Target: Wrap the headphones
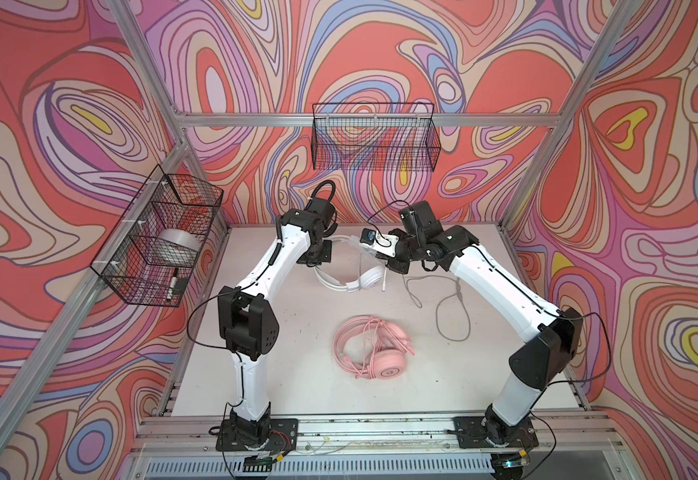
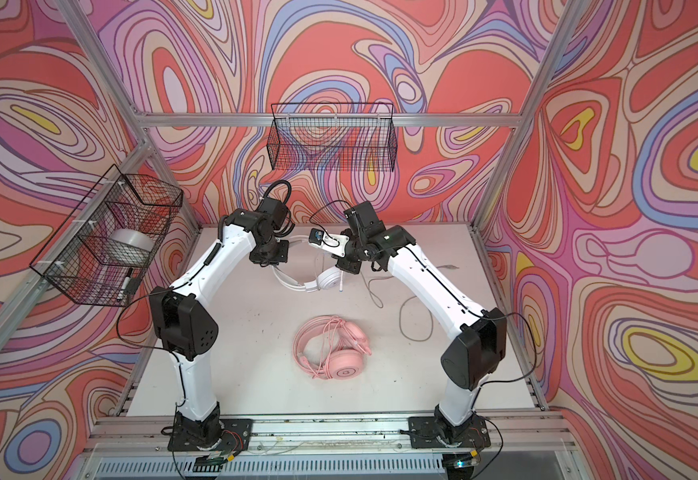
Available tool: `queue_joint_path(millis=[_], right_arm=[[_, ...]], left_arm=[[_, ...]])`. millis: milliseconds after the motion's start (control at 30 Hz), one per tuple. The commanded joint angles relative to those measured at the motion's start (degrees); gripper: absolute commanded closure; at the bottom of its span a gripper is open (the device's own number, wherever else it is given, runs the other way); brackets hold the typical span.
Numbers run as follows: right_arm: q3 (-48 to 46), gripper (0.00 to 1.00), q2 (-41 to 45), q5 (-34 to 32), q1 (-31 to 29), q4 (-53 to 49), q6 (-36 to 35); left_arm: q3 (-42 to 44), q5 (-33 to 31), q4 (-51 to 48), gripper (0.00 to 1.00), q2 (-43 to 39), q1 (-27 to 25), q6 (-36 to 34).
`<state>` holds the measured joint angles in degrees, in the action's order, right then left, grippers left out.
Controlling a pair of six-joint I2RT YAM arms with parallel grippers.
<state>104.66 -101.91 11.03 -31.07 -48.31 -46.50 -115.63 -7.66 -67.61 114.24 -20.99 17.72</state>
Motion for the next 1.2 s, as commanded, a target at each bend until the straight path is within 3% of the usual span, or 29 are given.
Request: queue_joint_path(millis=[0,300,467,900,1167], right_arm=[[4.3,1.0,-3.4,-1.2,2.3,3.0,-0.1],[12.3,1.0,-12.7,-0.5,4.2,3.2,5.5],[13.7,0.99,-16.6,3.7,6.3,4.6,10.0],[7.0,0.6,-20.7,15.9,12.4,10.3,20.0],[3.7,0.53,-22.2,19.1,15.6,12.3,26.4]], left_arm=[[-1.3,0.4,-1.5,1.0,-0.2,-0.6,-5.7],[1.0,1.3,-0.8,1.0,-1.5,-1.6,-11.9],[3.8,2.7,1.4,1.0,-3.7,-1.6,-13.1],[6.9,7.5,4.3,1.0,-6.7,-1.2,-13.8],[7.7,11.6,5.3,1.0,-8.4,-0.6,-13.0]])
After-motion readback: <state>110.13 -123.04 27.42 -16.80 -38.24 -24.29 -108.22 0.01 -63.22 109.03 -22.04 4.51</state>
